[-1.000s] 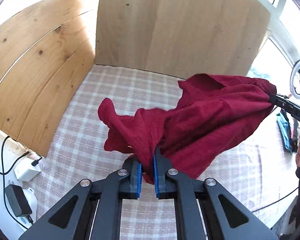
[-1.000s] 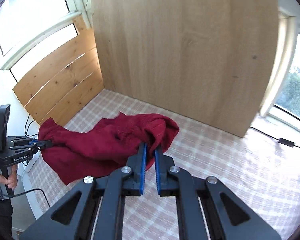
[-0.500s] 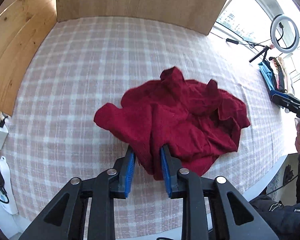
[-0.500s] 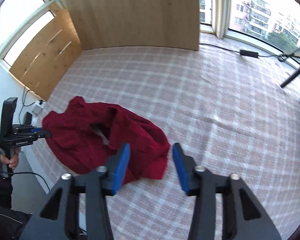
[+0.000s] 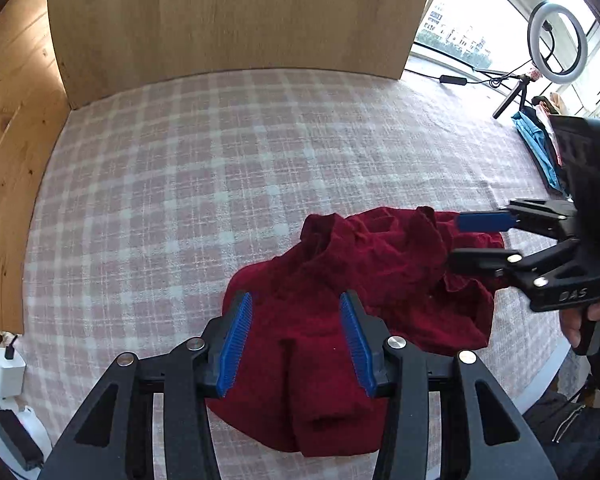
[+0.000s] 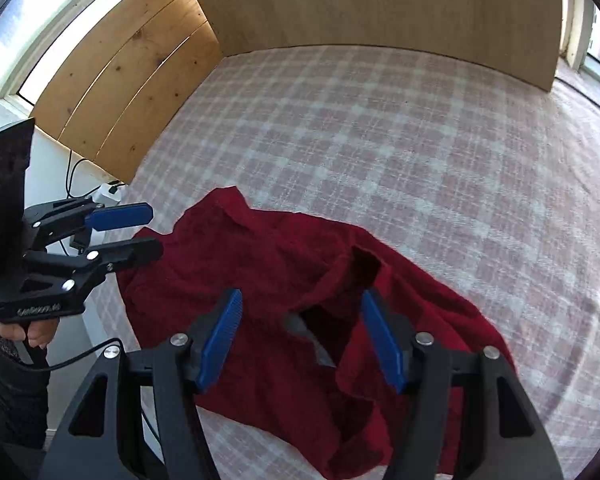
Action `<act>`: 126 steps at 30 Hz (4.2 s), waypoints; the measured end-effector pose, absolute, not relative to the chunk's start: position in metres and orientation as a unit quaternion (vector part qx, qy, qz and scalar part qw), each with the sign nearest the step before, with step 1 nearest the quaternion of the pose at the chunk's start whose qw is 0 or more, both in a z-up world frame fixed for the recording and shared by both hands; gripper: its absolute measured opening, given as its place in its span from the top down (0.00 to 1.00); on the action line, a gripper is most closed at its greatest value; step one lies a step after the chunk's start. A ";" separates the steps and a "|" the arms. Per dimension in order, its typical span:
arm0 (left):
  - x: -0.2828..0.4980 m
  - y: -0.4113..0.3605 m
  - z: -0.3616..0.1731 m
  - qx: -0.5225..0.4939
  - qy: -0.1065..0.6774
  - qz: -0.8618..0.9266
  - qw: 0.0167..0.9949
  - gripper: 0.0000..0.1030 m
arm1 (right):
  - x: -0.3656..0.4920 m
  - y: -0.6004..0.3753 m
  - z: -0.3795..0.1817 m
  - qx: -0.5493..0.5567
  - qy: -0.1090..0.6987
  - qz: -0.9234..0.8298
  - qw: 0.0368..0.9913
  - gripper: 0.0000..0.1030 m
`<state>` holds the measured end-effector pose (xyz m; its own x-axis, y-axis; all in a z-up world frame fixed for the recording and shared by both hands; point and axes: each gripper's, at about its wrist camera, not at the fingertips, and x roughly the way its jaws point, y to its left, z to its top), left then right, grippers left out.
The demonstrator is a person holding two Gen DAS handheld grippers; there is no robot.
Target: Fold clothes
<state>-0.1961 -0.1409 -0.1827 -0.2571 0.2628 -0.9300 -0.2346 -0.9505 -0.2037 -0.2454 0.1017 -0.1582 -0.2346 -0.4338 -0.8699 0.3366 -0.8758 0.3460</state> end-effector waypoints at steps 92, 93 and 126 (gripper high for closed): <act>-0.155 -0.079 -0.238 -0.648 -0.051 0.736 0.188 0.95 | -0.124 0.327 -0.186 0.618 -0.181 -0.758 0.104 0.94; -0.154 -0.081 -0.235 -0.646 -0.064 0.736 0.190 0.95 | -0.124 0.329 -0.183 0.614 -0.191 -0.758 0.108 0.94; -0.108 -0.101 -0.193 -0.661 -0.109 0.723 0.169 0.95 | -0.083 0.344 -0.186 0.654 -0.193 -0.721 0.125 0.54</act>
